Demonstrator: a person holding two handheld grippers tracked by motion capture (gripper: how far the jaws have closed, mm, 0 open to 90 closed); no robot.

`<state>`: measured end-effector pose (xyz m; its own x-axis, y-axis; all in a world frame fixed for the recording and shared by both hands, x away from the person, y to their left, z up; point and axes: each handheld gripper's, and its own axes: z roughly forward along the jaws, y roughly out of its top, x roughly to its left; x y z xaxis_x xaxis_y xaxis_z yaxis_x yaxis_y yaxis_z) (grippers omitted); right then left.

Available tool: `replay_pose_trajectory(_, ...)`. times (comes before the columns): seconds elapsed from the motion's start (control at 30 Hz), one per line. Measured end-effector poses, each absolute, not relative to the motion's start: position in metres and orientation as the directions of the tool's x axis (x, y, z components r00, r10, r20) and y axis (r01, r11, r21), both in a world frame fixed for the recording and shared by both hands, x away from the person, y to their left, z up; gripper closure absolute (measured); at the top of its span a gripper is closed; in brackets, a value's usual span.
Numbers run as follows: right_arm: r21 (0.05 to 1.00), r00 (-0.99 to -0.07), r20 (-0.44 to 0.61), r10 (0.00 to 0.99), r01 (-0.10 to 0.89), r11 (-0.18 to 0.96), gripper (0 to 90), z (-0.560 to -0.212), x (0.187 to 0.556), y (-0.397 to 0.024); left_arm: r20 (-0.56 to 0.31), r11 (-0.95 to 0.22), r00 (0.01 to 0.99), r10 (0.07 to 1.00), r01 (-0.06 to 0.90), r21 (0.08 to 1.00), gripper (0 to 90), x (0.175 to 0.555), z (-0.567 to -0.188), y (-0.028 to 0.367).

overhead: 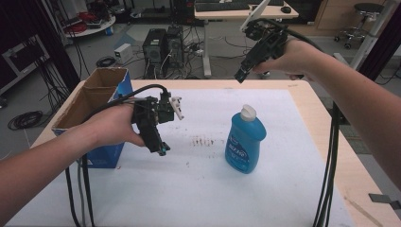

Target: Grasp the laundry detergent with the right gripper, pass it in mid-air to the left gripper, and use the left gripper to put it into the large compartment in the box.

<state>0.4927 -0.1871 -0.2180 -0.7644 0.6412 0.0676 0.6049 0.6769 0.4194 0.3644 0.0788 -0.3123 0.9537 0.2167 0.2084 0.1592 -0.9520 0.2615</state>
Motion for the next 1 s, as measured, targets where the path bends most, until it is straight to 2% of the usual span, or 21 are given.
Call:
replay_pose_trajectory(0.67, 0.504, -0.749, 0.101, 0.655, 0.606, 0.616, 17.1, -0.210, 0.456, -0.217, 0.206, -0.952, 0.953, 0.220, 0.163, 0.260, 17.7, 0.366, -0.311, 0.083)
replay_pose_trajectory(1.0, 0.596, -0.767, 0.100, 0.634, 0.556, 0.579, 17.1, -0.204, 0.417, -0.237, 0.207, -0.947, 0.951, 0.232, 0.172, 0.270, 17.7, 0.365, -0.310, 0.085)
